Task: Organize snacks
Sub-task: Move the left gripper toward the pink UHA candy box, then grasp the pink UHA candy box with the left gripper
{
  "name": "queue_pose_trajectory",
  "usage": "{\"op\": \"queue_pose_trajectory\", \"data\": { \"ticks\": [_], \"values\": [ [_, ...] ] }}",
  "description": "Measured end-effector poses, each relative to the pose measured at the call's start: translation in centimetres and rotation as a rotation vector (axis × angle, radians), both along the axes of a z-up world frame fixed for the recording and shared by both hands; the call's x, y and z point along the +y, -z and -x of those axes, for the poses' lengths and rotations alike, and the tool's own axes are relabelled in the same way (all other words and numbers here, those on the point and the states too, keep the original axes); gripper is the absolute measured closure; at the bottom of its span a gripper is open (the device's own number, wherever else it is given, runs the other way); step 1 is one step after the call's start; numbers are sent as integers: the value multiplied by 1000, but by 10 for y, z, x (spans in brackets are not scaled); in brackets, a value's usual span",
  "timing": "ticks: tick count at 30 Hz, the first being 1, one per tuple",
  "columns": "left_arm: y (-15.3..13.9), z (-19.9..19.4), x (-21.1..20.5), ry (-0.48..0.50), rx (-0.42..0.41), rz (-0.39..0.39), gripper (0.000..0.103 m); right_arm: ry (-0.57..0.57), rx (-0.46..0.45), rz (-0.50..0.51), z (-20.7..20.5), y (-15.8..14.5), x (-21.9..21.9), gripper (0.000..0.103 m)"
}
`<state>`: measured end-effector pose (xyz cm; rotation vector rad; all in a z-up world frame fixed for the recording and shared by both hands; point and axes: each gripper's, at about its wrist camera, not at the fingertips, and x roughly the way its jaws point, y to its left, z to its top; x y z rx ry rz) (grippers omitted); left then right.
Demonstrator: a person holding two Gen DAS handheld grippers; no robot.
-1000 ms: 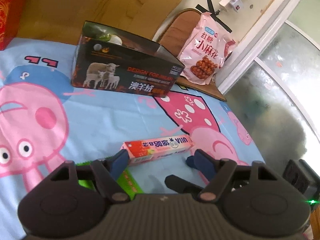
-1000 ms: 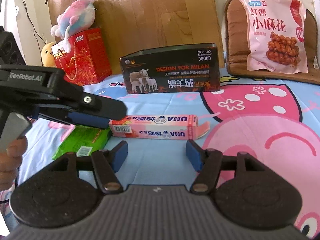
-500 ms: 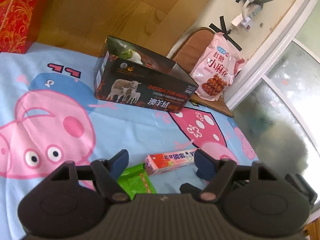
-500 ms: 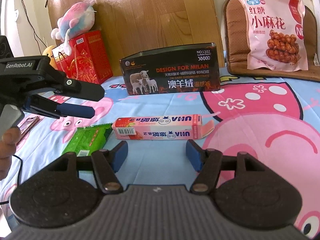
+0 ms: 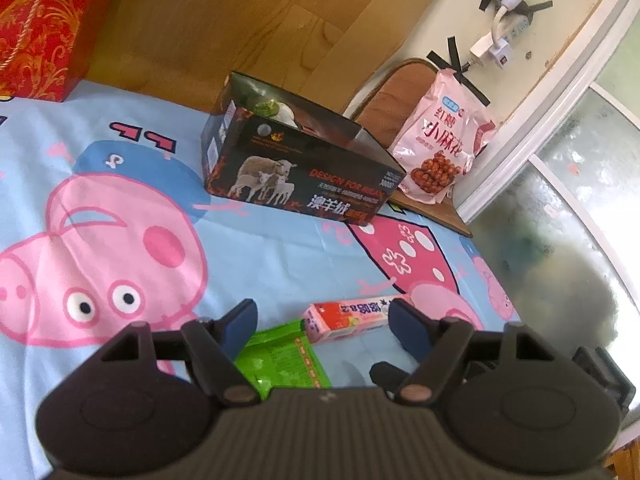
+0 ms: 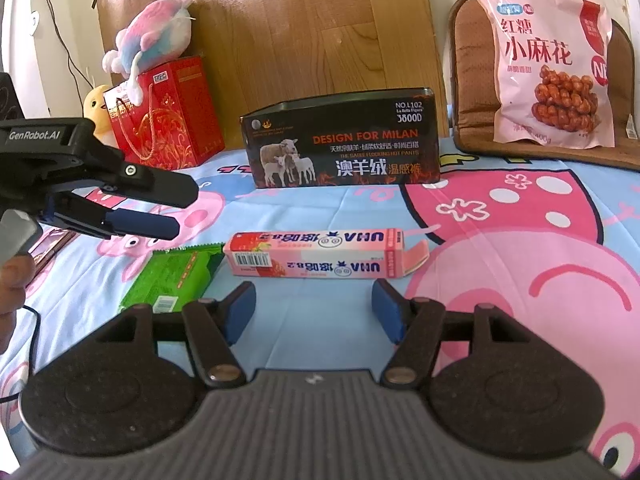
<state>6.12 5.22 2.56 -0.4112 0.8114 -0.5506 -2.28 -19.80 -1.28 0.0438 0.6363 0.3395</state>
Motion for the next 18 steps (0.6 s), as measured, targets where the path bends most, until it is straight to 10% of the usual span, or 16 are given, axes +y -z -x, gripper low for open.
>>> {"op": "queue_pose_trajectory", "data": {
  "ticks": [18],
  "values": [
    [-5, -5, 3, 41, -4, 5, 29, 66, -43, 50, 0, -14, -15, 37]
  ]
}}
